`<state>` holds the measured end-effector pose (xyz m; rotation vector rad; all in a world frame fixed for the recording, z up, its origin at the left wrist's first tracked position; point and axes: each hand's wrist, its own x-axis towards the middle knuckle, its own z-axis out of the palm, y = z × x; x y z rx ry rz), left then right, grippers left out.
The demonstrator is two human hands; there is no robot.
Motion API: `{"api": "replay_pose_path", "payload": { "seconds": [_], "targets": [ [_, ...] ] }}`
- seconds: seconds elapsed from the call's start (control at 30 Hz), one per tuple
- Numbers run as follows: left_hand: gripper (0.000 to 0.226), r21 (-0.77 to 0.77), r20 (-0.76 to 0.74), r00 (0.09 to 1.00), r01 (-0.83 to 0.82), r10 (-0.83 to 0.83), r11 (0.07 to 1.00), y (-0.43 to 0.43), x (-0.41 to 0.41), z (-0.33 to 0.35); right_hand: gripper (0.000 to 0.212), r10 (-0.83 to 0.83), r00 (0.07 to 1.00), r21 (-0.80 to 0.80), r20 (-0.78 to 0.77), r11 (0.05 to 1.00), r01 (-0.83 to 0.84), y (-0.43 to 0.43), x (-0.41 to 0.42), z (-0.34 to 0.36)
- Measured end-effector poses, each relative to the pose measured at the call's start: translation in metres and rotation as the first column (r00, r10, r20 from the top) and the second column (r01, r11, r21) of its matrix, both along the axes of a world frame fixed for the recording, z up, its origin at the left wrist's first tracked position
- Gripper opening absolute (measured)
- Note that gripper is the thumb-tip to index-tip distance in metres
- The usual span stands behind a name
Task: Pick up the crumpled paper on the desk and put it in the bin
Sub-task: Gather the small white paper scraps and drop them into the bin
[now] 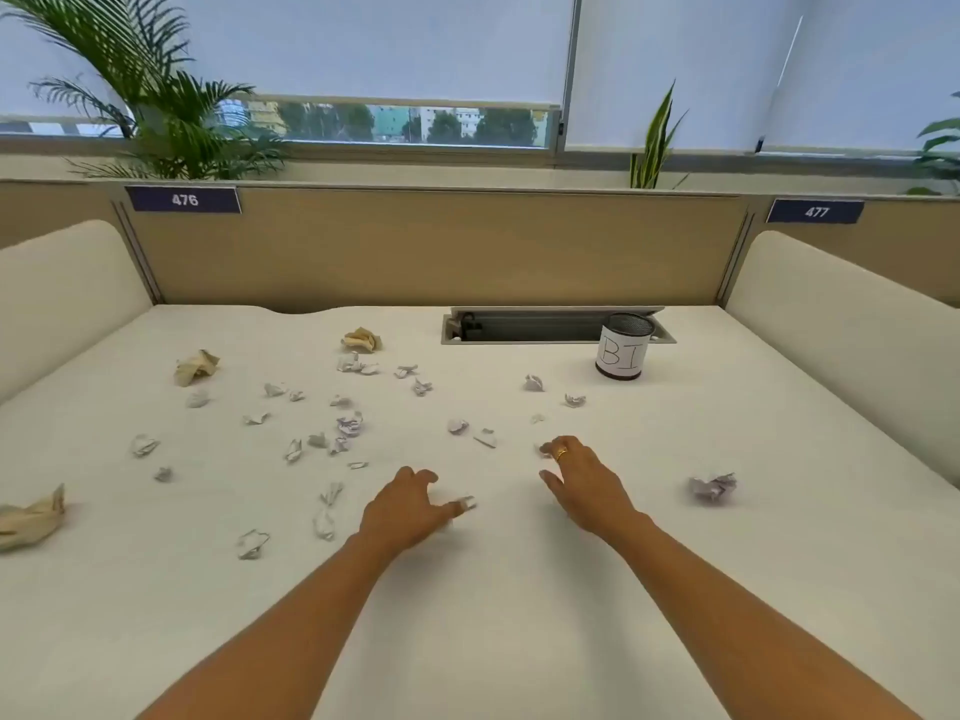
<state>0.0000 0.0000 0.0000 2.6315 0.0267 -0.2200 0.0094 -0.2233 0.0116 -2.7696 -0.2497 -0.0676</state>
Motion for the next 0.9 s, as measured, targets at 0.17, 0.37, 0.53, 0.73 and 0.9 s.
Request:
{"api": "replay_pose_path", "payload": {
  "seconds": [0.17, 0.37, 0.53, 0.73, 0.9],
  "targets": [
    [0.075, -0.051, -0.072, 0.994, 0.075, -0.078, 0.996, -0.004, -0.002, -0.007, 0.039, -0.019, 0.98, -0.051, -0.2, 0.999, 0.009, -0.011, -0.005, -0.012],
    [0.067, -0.157, -0.059, 0.997, 0.047, -0.056, 0.986, -0.015, 0.004, -0.006, 0.046, 0.04, 0.968, -0.105, -0.249, 0.992, -0.068, -0.011, -0.004, -0.018],
    [0.055, -0.113, 0.004, 0.998, 0.065, -0.065, 0.991, -0.029, 0.011, -0.006, 0.044, 0.104, 0.981, -0.181, -0.162, 0.974, -0.133, -0.011, -0.002, -0.027],
    [0.035, -0.071, 0.066, 0.998, 0.023, -0.018, 0.997, -0.044, 0.024, -0.009, 0.035, 0.107, 0.991, -0.119, -0.081, 0.986, -0.116, -0.018, 0.007, -0.034],
    [0.025, -0.01, 0.133, 0.99, 0.04, -0.038, 0.999, -0.052, 0.037, -0.013, 0.036, 0.125, 0.985, -0.08, -0.116, 0.988, -0.135, -0.022, 0.022, -0.031]
  ]
}}
